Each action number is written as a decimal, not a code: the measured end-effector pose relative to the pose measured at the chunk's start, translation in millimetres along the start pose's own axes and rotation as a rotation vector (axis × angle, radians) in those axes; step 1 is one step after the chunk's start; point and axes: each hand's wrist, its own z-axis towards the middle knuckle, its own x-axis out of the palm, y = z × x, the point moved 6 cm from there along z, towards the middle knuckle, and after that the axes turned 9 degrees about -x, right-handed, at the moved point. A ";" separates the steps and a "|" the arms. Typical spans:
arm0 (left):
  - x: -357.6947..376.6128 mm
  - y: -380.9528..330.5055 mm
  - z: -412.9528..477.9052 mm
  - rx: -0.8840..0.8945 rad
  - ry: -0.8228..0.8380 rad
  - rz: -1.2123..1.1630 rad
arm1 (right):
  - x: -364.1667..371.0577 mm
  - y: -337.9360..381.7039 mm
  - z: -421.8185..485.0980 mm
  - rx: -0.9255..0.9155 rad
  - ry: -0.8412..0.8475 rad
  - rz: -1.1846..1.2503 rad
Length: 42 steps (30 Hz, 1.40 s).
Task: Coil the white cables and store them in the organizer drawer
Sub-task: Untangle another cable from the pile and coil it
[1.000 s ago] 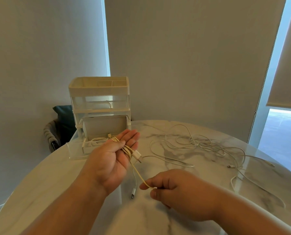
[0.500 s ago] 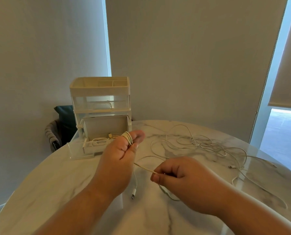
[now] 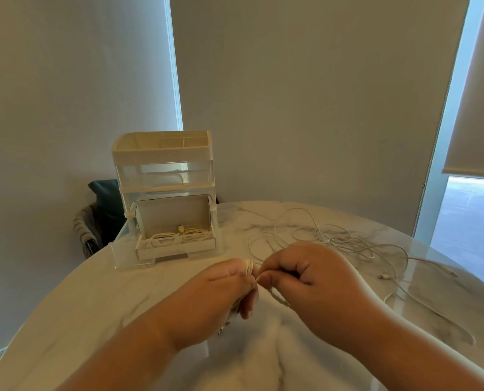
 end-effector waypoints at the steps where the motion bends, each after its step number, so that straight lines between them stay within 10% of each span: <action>1: 4.3 -0.1 -0.2 -0.004 0.060 -0.022 | -1.8 -1.3 0.6 -0.006 -0.014 -0.022; 15: 17.3 -14.8 -9.7 0.015 0.179 -0.149 | 0.4 -15.1 4.8 -0.062 -0.029 0.113; 23: 14.0 -12.5 -8.6 0.004 0.225 -0.416 | 16.2 -55.6 1.0 0.339 0.098 0.698; 33: 3.8 -13.4 -6.7 0.041 0.192 -0.765 | 30.5 -63.6 -2.3 0.442 0.065 0.692; 39: -4.3 -11.7 -2.9 0.090 0.188 -0.910 | 48.3 -48.7 -7.9 0.719 0.025 1.476; 42: -0.5 -13.5 -3.9 0.087 0.225 -0.957 | 50.2 -49.5 -8.9 0.765 -0.020 1.477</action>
